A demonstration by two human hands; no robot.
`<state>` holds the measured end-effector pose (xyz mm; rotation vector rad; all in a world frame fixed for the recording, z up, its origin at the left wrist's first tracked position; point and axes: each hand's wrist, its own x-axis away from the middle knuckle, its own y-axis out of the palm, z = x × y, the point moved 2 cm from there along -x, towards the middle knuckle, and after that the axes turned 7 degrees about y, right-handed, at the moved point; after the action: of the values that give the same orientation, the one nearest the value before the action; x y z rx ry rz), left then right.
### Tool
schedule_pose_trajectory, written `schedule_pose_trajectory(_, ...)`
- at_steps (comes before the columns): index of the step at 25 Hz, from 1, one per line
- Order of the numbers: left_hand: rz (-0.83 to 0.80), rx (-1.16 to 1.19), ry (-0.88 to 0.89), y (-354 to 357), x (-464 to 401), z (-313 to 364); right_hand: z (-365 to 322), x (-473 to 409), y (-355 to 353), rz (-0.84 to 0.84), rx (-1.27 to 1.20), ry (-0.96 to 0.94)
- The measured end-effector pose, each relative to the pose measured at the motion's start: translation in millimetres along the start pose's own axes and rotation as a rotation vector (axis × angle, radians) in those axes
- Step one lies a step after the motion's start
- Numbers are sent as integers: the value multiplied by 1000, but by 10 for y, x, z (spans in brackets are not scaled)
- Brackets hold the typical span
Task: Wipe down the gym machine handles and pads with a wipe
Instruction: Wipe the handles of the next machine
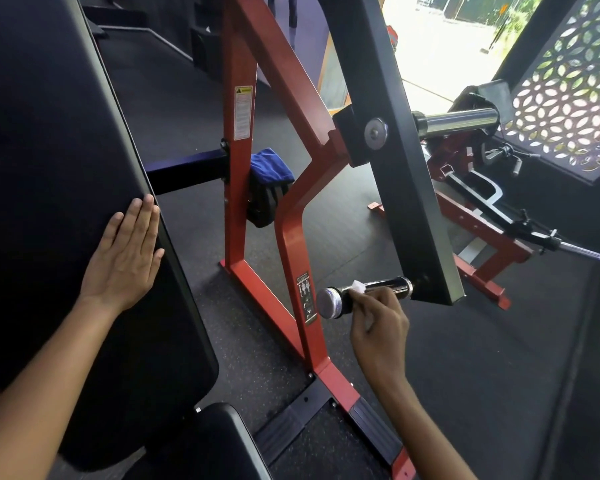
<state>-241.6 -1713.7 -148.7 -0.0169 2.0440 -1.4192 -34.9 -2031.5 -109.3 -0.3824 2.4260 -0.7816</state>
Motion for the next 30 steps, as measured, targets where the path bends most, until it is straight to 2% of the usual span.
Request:
schedule_pose_trajectory(3, -6, -2, 2, -13, -8, 0, -95, 99, -29, -57, -55, -74)
schedule_pose_trajectory(6, -13, -10, 24, -25, 5, -17, -114, -105, -90, -145, -8, -196)
schedule_pose_trajectory(10, -8, -13, 25, -18, 11, -31, -196, -563, -43, -530, 158, -437)
schedule_pose_trajectory(13, -17, -19, 23, -29, 15, -24, -147, -814, -2, -715, 403, -401)
schedule_pose_trajectory(16, -11, -20, 25, -32, 19, -38, 157, -1037, -2, -755, 624, -312)
schedule_pose_trajectory(22, -6, -23, 20, -26, 16, -23, 652, -1295, -132, -658, 791, -149)
schedule_pose_trajectory(27, -15, -17, 18, -25, 16, -14, 423, -1267, 25, -728, 836, -129)
schedule_pose_trajectory(30, -18, -16, 19, -35, 17, -7, 81, -1173, 187, -797, 883, -184)
